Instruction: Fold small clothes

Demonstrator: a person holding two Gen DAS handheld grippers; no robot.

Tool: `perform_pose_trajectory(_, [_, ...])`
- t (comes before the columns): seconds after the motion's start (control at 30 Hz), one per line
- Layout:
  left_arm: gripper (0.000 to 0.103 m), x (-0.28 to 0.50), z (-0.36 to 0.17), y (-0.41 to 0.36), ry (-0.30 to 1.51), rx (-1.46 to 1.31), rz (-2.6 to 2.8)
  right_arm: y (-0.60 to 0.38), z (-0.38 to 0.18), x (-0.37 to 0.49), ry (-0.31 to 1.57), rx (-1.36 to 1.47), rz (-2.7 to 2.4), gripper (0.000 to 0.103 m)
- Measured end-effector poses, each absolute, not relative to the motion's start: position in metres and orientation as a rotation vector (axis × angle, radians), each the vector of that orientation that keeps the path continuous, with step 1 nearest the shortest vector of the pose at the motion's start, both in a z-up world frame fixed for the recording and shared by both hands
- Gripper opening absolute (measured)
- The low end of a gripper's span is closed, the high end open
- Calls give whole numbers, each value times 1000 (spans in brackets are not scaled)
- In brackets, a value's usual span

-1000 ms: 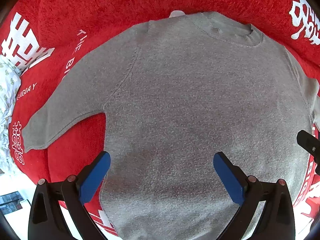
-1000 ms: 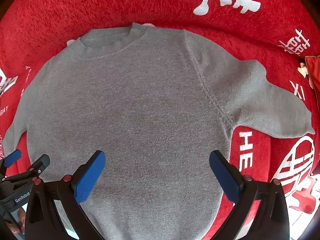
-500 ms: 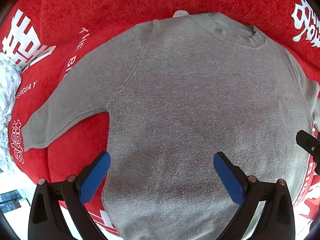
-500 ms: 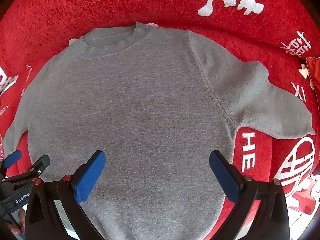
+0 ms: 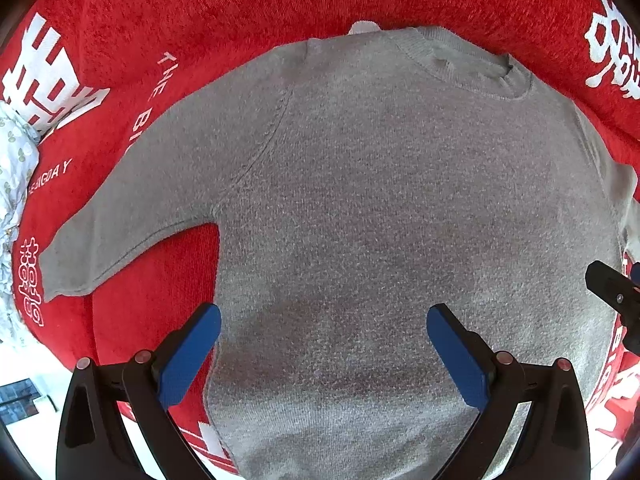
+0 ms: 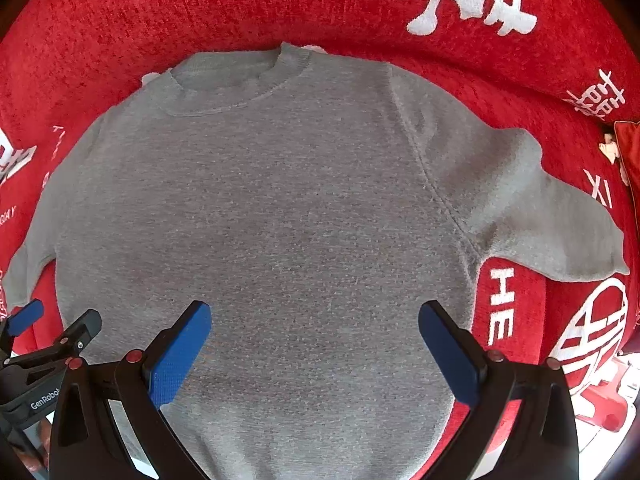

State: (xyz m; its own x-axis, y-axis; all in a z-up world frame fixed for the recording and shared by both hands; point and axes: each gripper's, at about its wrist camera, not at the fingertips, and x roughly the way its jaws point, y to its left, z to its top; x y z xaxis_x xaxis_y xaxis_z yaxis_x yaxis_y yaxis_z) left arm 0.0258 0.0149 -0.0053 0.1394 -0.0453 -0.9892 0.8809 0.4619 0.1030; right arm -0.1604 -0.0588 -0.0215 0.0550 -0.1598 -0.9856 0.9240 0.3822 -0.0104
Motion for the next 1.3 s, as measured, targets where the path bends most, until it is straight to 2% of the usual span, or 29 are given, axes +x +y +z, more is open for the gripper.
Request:
perform_pose_trajectory(0.7, [103, 41, -7, 19, 1250, 844, -794, -55, -22, -151, 1238, 841, -949, 103])
perform_pose_trajectory(1.07, [103, 74, -9, 42, 1254, 800, -749, -43, -23, -120, 1266, 819, -913, 103])
perform_pose_trajectory(1.3, [103, 130, -12, 85, 1338, 544, -756, -25, -20, -84, 1244, 766, -834, 103])
